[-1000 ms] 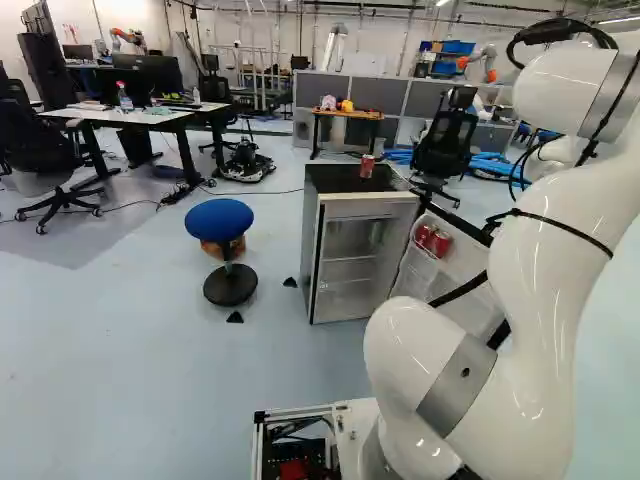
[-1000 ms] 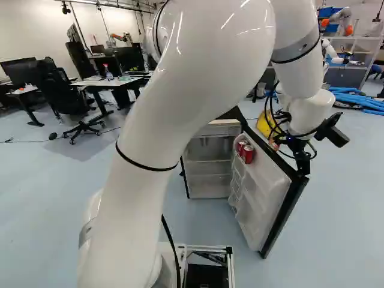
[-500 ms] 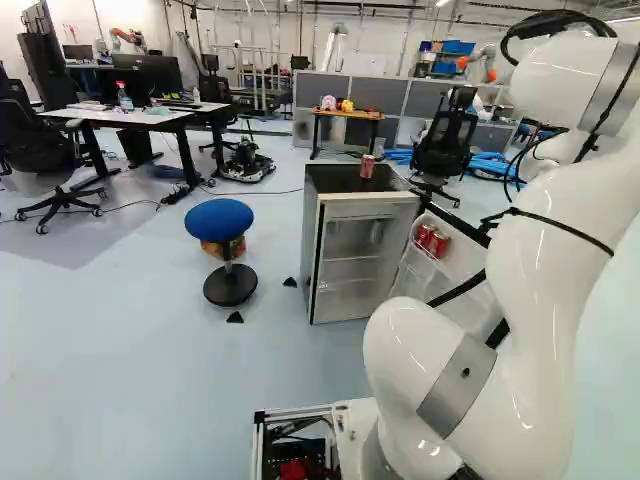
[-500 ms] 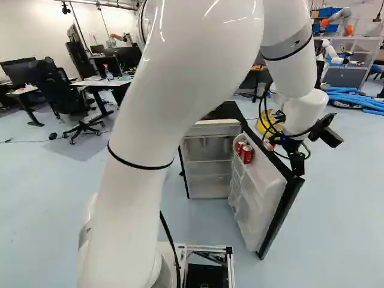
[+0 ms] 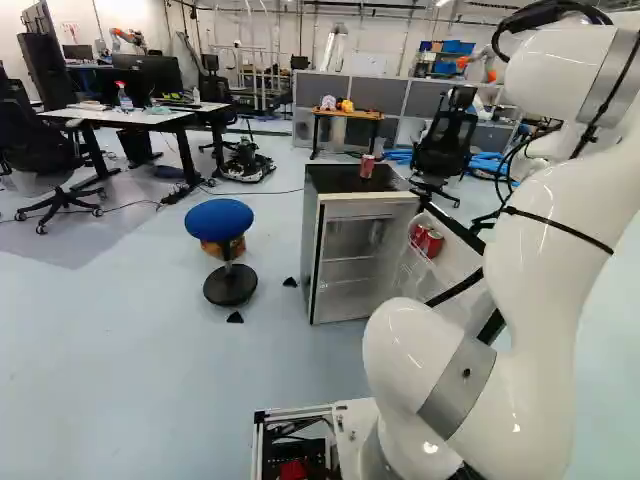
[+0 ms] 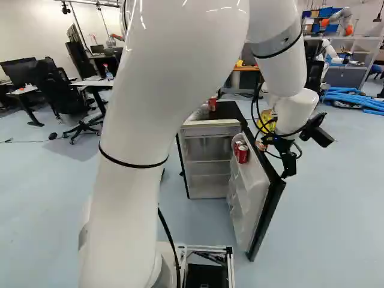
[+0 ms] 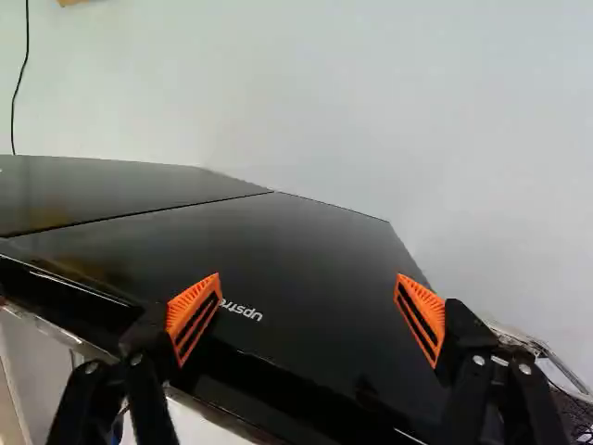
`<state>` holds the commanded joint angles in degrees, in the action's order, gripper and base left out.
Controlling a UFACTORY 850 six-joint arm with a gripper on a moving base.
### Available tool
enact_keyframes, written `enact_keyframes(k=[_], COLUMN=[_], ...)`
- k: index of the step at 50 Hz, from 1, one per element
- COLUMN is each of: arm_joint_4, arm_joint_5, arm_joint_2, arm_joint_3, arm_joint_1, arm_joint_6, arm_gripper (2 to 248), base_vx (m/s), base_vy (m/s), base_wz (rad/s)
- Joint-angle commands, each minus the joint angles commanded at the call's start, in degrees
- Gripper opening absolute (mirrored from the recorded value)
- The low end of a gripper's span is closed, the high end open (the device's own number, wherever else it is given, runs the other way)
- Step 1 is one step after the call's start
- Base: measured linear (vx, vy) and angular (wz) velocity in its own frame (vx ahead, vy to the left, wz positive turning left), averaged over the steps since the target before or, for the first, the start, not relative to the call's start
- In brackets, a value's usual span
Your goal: Grab a drink from the fridge
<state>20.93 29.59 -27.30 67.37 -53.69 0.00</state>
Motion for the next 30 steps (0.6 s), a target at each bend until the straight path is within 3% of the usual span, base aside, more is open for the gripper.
enact_keyframes(k=[30], arm_joint_4=[0.0], arm_joint_5=[0.0], arm_joint_2=[3.8], arm_joint_3=[-5.4], arm_joint_1=[3.1], arm_joint_6=[0.0], arm_gripper=[247], base_vx=[0.0], base_vy=[0.0], base_wz=[0.0])
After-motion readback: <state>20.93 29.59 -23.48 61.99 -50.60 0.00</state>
